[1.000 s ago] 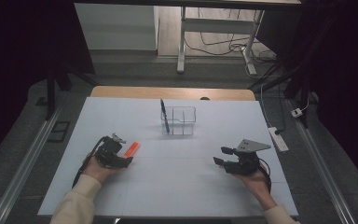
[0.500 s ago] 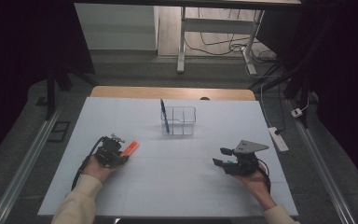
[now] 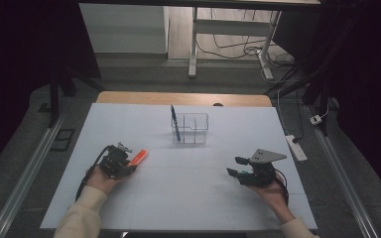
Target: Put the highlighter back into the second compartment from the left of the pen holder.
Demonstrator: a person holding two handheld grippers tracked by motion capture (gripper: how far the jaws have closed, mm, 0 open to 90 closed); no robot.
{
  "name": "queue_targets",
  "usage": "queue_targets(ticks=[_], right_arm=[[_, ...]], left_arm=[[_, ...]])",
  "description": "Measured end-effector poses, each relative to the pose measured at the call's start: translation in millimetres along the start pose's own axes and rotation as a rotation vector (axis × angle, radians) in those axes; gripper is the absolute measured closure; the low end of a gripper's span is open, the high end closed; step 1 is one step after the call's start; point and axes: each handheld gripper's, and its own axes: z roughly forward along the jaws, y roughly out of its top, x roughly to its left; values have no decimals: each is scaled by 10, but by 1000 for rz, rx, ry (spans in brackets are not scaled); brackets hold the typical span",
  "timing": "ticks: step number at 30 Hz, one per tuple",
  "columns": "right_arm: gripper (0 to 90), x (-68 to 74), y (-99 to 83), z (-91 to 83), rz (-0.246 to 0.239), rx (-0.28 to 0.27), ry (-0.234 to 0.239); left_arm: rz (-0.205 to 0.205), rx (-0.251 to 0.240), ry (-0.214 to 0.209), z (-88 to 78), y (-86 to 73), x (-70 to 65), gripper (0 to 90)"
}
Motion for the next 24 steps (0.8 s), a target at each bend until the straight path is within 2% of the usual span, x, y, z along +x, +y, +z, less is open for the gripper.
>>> queue_targets(ticks=[2, 8, 12, 15, 19, 24], right_arm=[[423, 0, 1, -2, 0, -1, -1], [423, 5, -3, -5, -6, 6, -18], [422, 3, -5, -8, -5, 5, -17], [422, 3, -8, -5, -5, 4, -15], [421, -1, -10, -1, -1, 1, -10], [420, -1, -10, 0, -1, 3, -10]], left_arm=[[5, -22, -29, -43, -16, 15, 647], [15, -78, -56, -136, -63, 56, 647], [13, -110, -95, -190, -87, 95, 646], [20, -120, -100, -208, -97, 91, 646], [51, -150, -114, -241, -96, 61, 646], [59, -171, -120, -266, -88, 30, 646]])
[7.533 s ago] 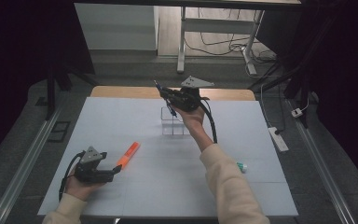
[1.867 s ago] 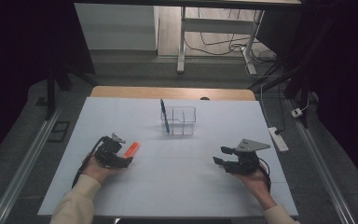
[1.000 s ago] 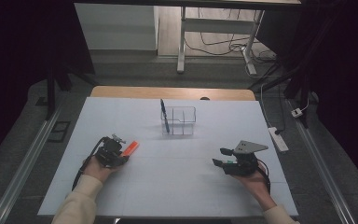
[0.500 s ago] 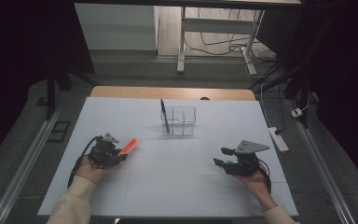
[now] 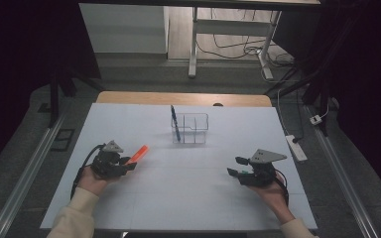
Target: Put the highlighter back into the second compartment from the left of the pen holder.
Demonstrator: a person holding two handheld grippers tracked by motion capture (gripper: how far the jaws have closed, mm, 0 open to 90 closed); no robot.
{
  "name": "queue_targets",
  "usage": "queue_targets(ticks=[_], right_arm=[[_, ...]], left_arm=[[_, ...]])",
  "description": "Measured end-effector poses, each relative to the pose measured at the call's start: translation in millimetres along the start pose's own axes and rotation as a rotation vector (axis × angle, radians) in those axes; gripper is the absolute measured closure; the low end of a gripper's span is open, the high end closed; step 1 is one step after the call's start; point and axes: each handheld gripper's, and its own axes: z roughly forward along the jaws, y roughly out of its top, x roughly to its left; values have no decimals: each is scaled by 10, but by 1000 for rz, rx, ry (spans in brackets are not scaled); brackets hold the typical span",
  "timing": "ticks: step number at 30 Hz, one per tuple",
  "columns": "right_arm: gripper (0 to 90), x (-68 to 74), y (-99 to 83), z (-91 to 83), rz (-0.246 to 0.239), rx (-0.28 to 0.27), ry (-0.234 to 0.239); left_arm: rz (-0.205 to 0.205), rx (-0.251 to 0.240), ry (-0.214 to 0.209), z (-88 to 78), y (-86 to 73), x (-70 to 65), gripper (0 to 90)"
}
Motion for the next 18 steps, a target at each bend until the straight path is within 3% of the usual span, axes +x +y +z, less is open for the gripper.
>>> queue_targets(ticks=[18], right_arm=[[415, 1, 6, -2, -2, -3, 3]], left_arm=[[109, -93, -58, -41, 108, -183, 646]])
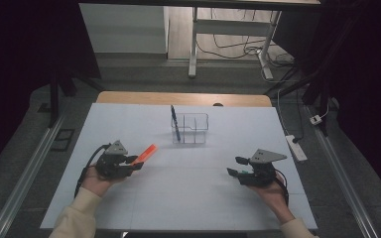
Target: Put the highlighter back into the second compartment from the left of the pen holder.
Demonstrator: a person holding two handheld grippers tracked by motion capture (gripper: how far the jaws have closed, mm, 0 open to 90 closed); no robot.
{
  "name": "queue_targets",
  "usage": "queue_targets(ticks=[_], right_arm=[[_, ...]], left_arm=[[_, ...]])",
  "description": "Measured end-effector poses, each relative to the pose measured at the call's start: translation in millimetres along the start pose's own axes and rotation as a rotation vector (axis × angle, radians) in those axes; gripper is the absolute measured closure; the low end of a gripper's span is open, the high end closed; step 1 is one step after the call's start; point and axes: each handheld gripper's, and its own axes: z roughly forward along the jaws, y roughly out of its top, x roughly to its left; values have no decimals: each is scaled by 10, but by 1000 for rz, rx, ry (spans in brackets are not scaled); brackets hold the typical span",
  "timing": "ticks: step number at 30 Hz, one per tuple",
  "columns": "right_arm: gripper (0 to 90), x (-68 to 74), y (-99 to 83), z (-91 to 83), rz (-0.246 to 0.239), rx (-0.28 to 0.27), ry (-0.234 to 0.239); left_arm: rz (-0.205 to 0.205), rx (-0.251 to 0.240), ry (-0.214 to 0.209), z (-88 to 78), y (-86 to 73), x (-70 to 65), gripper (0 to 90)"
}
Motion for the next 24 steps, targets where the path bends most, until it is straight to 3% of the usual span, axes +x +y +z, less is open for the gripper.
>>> queue_targets(ticks=[24], right_arm=[[410, 22, 14, 4, -5, -7, 5]], left_arm=[[131, 2, -59, 197, 300, -247, 646]])
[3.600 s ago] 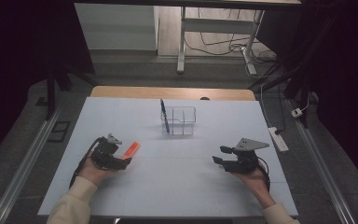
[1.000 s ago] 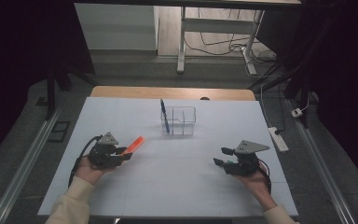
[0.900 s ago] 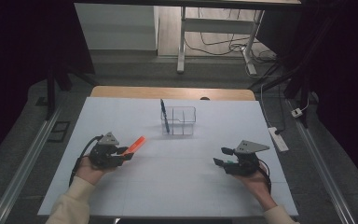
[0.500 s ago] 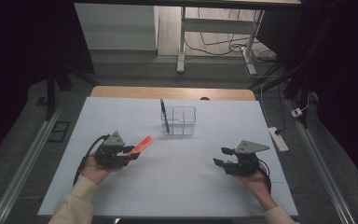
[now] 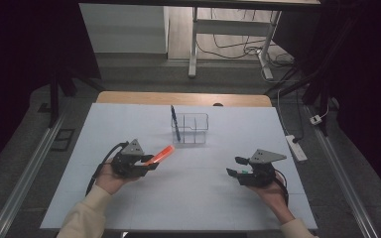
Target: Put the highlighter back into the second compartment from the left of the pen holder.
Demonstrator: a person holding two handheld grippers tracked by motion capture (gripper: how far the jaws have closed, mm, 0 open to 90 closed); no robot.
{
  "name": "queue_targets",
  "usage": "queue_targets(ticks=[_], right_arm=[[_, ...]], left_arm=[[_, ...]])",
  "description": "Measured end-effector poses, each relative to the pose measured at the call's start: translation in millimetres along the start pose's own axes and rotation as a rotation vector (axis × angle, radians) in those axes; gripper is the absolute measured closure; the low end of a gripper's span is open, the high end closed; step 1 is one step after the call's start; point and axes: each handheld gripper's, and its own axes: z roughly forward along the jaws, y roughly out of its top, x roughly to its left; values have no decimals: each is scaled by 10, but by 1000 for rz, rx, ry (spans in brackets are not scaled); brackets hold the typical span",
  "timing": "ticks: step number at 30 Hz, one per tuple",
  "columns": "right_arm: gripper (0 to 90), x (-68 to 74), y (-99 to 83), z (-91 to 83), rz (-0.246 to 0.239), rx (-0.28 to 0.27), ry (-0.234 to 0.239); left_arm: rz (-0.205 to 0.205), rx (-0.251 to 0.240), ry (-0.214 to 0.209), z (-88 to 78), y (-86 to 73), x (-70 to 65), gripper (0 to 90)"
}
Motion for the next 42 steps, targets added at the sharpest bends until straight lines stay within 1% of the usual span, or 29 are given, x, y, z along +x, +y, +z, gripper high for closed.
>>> queue_targets(ticks=[4, 6, 8, 10, 12, 20, 24, 25, 31, 38, 39, 42], right_arm=[[411, 9, 8, 1, -4, 8, 0], [410, 15, 10, 2, -7, 10, -11], [410, 16, 10, 8, -2, 0, 3], [409, 18, 15, 8, -7, 4, 8], [408, 27, 27, 6, -16, 9, 4], [406, 60, 51, 27, -26, 8, 11], [407, 66, 57, 37, -32, 10, 15], [406, 71, 59, 36, -37, 16, 6], [406, 88, 68, 59, -42, 16, 23], [406, 117, 92, 87, -54, 22, 18], [406, 120, 96, 97, -55, 18, 24], [405, 145, 130, 115, -69, 25, 23]], left_arm=[[14, -2, -7, 41, 57, -30, 646], [20, -2, -9, 62, 83, -45, 646], [27, -3, -15, 81, 105, -59, 646], [38, 0, -20, 104, 125, -79, 646], [47, 2, -25, 127, 141, -99, 646], [68, 8, -45, 213, 210, -153, 646], [84, 17, -53, 267, 245, -188, 646], [89, 19, -54, 279, 252, -198, 646], [112, 30, -61, 333, 295, -248, 646], [140, 44, -81, 393, 335, -305, 646], [142, 45, -83, 401, 338, -315, 646], [153, 54, -87, 420, 347, -332, 646]])
